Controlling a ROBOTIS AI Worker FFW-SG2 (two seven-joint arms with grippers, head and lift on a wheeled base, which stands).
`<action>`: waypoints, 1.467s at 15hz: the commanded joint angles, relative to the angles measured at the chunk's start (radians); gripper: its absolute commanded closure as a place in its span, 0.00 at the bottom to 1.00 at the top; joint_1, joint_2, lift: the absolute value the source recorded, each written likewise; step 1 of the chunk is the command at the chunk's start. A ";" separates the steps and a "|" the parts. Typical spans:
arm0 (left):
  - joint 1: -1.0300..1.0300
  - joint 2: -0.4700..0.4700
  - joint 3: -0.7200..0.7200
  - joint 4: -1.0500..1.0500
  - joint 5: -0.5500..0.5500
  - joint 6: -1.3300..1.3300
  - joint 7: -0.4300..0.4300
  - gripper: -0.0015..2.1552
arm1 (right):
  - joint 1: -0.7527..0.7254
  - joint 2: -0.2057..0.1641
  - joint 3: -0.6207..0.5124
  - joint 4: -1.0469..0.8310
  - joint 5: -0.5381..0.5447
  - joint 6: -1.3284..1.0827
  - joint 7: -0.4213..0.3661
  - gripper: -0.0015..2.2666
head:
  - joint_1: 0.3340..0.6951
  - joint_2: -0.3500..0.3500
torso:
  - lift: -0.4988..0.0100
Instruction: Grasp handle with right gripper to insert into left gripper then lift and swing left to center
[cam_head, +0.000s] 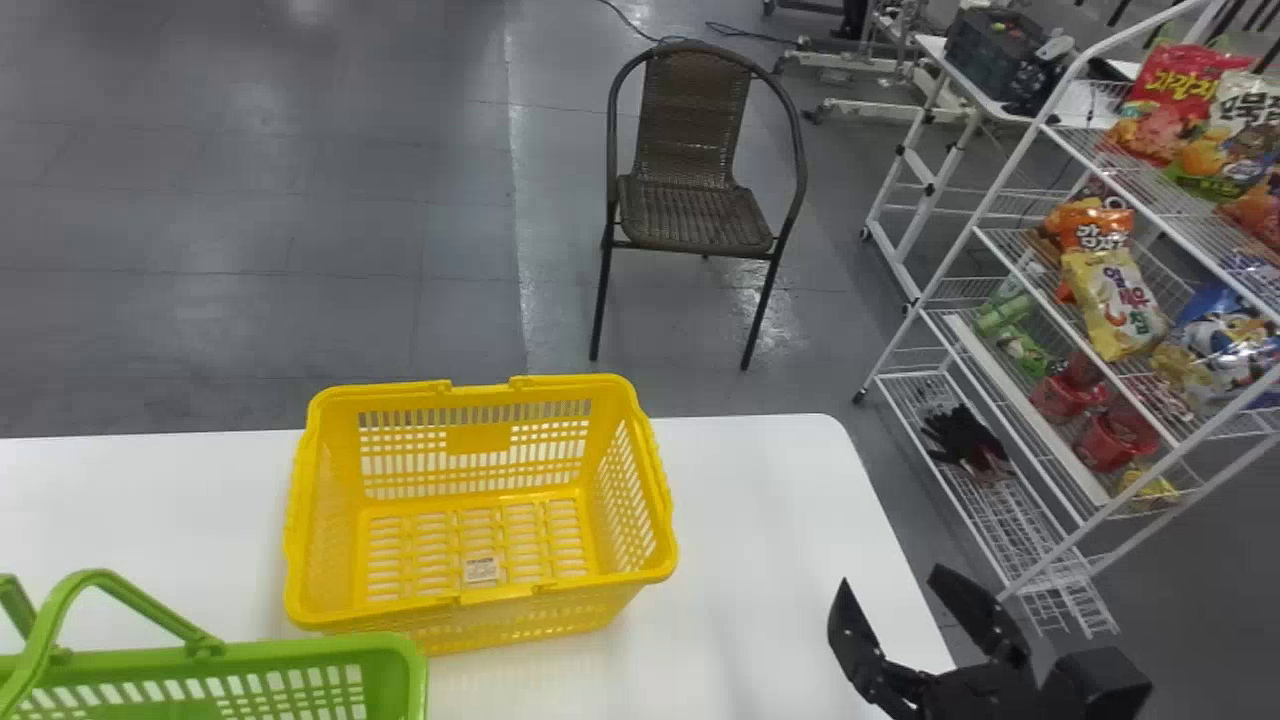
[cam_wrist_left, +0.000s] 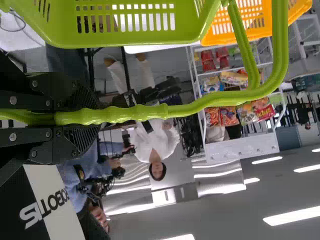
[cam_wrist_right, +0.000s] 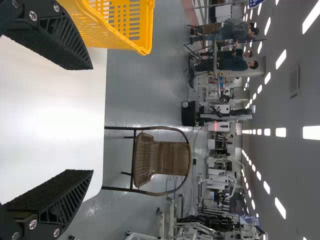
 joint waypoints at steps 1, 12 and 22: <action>-0.042 -0.050 -0.062 -0.008 -0.003 0.001 0.023 0.97 | 0.005 0.001 -0.001 -0.005 0.000 0.000 -0.001 0.03 | 1.00 0.09 | 0.98; -0.131 -0.240 -0.303 -0.042 -0.031 0.001 0.214 0.97 | 0.008 0.001 -0.012 -0.004 -0.012 -0.007 0.000 0.03 | 1.00 0.00 | 0.98; -0.131 -0.361 -0.399 -0.082 -0.049 0.001 0.351 0.97 | -0.004 0.001 -0.015 0.018 -0.020 -0.016 0.008 0.03 | 1.00 0.00 | 0.98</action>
